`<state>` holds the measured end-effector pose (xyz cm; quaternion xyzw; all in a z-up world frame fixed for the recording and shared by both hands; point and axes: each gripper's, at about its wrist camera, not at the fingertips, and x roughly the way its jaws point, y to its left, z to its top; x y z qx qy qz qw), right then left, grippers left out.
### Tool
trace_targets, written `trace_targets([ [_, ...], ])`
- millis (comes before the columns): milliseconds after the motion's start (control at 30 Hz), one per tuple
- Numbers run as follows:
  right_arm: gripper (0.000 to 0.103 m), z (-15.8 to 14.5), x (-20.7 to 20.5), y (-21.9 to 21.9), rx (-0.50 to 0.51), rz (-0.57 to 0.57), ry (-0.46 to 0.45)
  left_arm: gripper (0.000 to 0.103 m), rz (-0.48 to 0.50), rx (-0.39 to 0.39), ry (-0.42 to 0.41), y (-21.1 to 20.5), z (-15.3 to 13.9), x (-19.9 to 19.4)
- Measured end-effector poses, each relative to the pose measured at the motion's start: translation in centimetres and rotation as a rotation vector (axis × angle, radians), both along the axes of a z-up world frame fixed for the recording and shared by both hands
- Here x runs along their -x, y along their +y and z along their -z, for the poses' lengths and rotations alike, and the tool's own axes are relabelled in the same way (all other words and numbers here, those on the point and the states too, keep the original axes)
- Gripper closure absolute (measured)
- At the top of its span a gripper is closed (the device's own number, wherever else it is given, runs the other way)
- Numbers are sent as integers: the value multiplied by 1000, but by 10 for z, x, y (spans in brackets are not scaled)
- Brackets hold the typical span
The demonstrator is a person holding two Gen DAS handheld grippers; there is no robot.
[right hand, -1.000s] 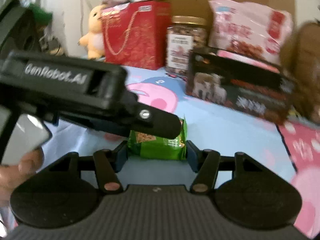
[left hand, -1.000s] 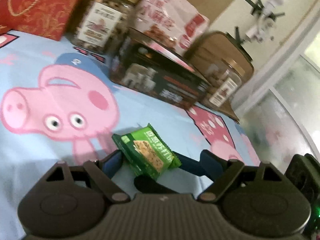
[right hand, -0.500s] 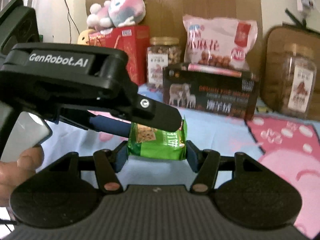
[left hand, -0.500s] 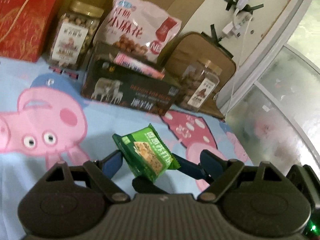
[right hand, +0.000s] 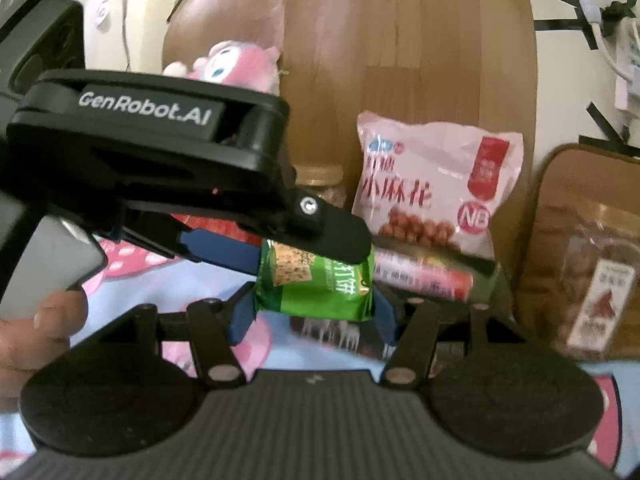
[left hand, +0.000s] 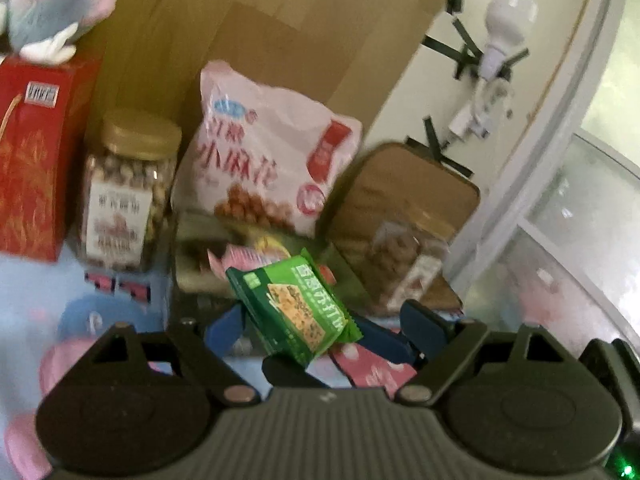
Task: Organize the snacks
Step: 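Carry the green packet with the right tool into the black box and release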
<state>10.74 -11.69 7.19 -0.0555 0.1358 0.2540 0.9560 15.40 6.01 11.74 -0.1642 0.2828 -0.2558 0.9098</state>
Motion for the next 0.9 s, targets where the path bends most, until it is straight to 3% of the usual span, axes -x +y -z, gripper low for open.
trace_targets([
  [267, 40, 3, -73, 3, -38, 10, 104, 16, -27, -32, 77, -6, 16, -71],
  [500, 40, 12, -108, 7, -41, 8, 159, 17, -25, -59, 116, -13, 35, -101],
  [700, 33, 20, -127, 13, -52, 9, 202, 19, -45, -89, 112, -12, 39, -107],
  [900, 31, 20, -102, 0, -74, 20, 172, 17, -43, -111, 75, -15, 33, -85],
])
